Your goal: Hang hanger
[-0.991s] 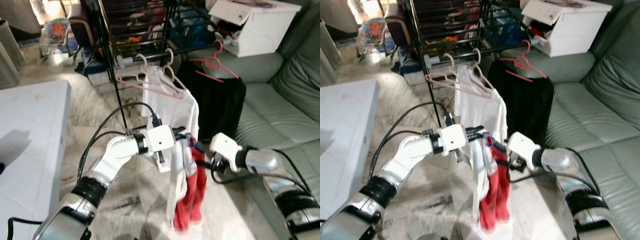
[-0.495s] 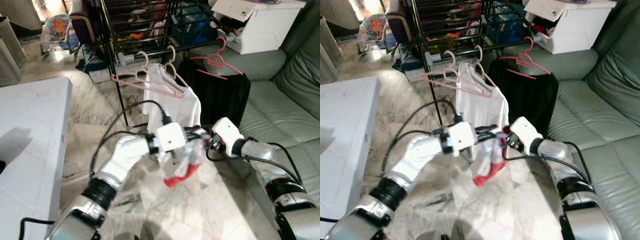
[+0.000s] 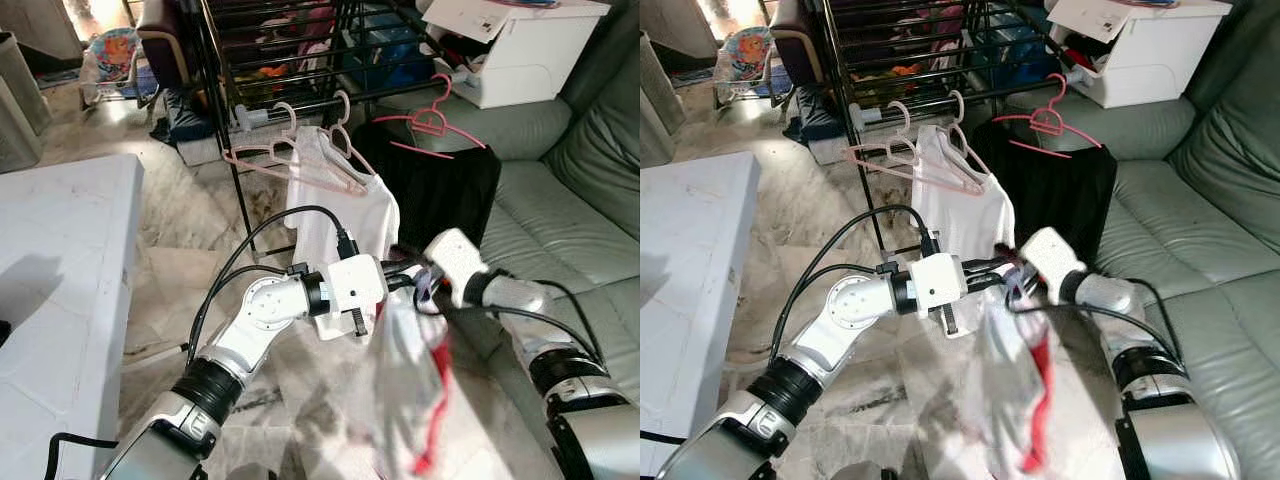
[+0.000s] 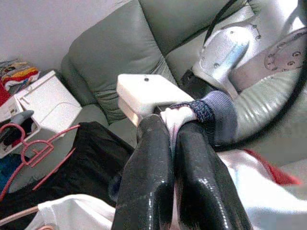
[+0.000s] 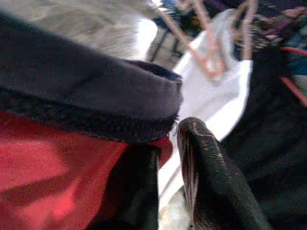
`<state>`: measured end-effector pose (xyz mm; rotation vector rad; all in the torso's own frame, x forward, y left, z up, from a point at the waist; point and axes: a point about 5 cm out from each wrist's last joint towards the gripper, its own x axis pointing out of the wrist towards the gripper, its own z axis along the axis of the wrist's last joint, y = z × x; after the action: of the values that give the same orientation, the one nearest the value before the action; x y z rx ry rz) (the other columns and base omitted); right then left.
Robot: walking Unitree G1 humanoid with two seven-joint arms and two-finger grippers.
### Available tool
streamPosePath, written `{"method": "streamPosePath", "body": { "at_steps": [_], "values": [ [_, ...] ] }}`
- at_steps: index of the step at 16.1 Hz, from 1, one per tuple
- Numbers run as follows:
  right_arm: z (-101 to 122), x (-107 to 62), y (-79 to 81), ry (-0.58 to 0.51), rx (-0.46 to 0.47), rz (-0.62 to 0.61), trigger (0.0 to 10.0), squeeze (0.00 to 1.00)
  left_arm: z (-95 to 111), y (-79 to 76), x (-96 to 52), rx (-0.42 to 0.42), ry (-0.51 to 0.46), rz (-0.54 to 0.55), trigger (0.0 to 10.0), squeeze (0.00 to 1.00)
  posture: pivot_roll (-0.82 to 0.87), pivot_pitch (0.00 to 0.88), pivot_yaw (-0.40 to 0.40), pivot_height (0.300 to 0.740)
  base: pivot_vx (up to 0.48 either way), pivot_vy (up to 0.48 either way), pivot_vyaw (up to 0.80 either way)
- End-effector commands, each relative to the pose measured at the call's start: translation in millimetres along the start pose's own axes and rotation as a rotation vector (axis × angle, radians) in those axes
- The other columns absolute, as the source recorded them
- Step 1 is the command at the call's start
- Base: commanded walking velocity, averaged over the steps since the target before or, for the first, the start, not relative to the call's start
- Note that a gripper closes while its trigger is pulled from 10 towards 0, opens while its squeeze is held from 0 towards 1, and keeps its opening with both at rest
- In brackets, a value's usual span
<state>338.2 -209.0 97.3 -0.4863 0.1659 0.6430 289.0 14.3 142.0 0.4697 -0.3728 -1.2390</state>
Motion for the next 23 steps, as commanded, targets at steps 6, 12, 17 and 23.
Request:
{"method": "streamPosePath", "body": {
  "at_steps": [6, 12, 17, 23],
  "values": [
    [15, -6.8, -28.9, -0.112, 0.042, -0.286, 0.0, 0.0, -2, 3.2, -2.4, 0.015, 0.015, 0.003, 10.0, 0.0, -0.04, 0.0, 0.032, 0.74, 0.0, 0.0, 0.0],
    [63, -23.3, -70.6, -0.29, -0.075, -0.516, 0.0, 0.0, -24, 5.6, -12.5, -0.03, 0.117, 0.038, 10.0, 0.17, -0.05, 0.0, 0.036, 0.74, 0.0, 0.0, 0.0],
    [105, -24.8, -78.9, -0.408, -0.211, -0.508, 0.0, 0.0, -32, 4.6, -11.2, -0.057, 0.138, 0.063, 10.0, 1.0, -0.06, 0.0, 0.031, 0.74, 0.0, 0.0, 0.0],
    [117, -29.0, -79.2, -0.43, -0.283, -0.523, 0.0, 0.0, -39, 5.6, -12.7, -0.097, 0.157, 0.098, 10.0, 1.0, -0.06, 0.0, 0.03, 0.74, 0.0, 0.0, 0.0]
  ]
}}
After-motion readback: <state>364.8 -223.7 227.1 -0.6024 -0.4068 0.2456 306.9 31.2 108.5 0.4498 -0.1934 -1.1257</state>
